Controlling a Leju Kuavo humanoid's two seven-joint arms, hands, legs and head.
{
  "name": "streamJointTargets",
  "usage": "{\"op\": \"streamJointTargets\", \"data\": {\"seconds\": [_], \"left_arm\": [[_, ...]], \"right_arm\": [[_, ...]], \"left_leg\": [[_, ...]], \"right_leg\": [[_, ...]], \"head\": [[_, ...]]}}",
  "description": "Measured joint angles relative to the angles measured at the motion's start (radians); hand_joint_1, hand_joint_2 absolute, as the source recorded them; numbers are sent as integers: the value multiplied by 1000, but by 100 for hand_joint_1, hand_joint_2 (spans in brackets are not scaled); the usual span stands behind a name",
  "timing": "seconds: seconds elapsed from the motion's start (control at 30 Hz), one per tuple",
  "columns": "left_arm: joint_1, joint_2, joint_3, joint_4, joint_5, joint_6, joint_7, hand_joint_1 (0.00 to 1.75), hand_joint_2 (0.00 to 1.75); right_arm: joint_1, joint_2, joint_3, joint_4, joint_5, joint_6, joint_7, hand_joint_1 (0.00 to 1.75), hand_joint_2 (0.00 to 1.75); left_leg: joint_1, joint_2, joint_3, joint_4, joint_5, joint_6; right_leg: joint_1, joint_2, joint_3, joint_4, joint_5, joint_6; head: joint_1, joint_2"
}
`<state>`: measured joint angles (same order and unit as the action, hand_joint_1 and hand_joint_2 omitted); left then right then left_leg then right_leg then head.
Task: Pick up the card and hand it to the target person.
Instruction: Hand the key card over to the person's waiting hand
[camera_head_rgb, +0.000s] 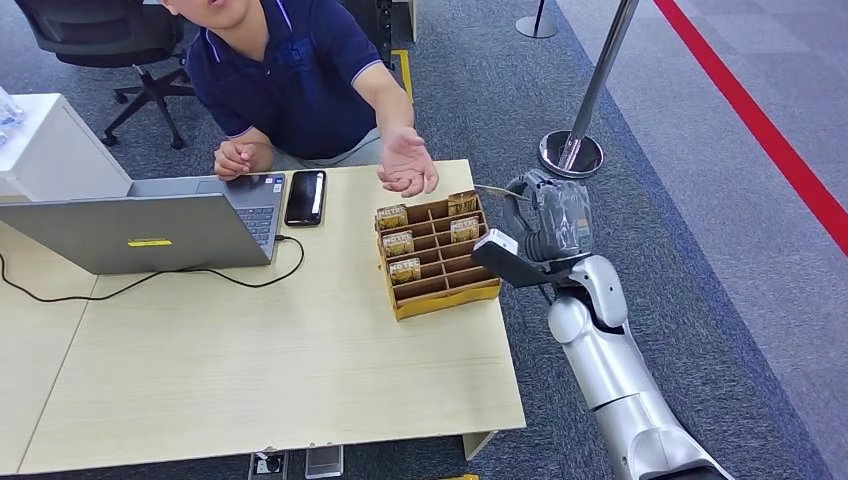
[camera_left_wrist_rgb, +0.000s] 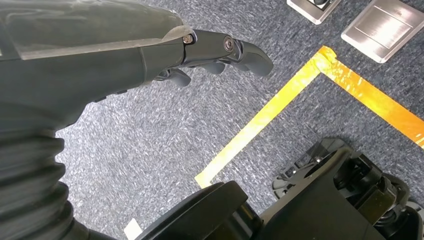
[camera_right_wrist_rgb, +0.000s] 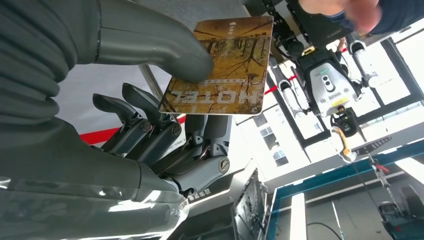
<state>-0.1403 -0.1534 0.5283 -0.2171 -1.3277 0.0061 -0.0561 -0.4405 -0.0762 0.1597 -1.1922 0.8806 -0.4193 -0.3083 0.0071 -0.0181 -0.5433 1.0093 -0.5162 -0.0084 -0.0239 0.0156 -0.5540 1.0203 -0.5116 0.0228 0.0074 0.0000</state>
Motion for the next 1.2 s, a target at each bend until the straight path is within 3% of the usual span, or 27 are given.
{"op": "streamJointTargets", "data": {"seconds": [0.23, 0.6, 0.63, 0.73, 0.77, 1.17, 1.2], "left_arm": [[-1, -1, 0, 0, -2, 4, 0, 0, 175], [-5, -1, -1, 0, -4, -8, -2, 0, 175], [-6, -1, -1, 0, -5, -9, -5, 0, 131], [-5, -1, -1, 0, 2, -9, -13, 0, 0], [-4, 0, -1, 0, 5, -9, -14, 0, 0], [3, 0, -1, 0, 1, -5, 1, 0, 0], [3, 0, -1, 0, 1, -3, 0, 0, 0]], "right_arm": [[-56, 28, 35, 58, -36, 3, -38, 175, 175], [-170, 137, 135, 223, -52, -3, -48, 175, 175], [-180, 146, 143, 238, -52, -6, -49, 151, 175], [-202, 164, 156, 274, -55, -17, -56, 20, 175], [-207, 168, 158, 282, -59, -21, -58, 0, 175], [-223, 175, 165, 321, -78, -66, -58, 0, 175], [-223, 173, 165, 321, -80, -70, -57, 0, 131]], "left_leg": [[0, 0, 0, 0, 0, 0], [0, 0, 0, 0, 0, 0], [0, 0, 0, 0, 0, 0], [0, 0, 0, 0, 1, 0], [0, 0, 0, 0, 1, 0], [0, 0, 0, 0, 1, 0], [0, 0, 0, 0, 1, 0]], "right_leg": [[0, 0, 0, 1, 0, 0], [0, 0, 0, 1, 0, 0], [0, 0, 0, 1, 0, 0], [0, 0, 0, 1, 0, 0], [0, 0, 0, 1, 0, 0], [0, 0, -1, 1, 0, 0], [0, 0, -1, 1, 0, 0]], "head": [[0, 0], [0, 0], [0, 0], [0, 0], [0, 0], [0, 0], [0, 0]]}}
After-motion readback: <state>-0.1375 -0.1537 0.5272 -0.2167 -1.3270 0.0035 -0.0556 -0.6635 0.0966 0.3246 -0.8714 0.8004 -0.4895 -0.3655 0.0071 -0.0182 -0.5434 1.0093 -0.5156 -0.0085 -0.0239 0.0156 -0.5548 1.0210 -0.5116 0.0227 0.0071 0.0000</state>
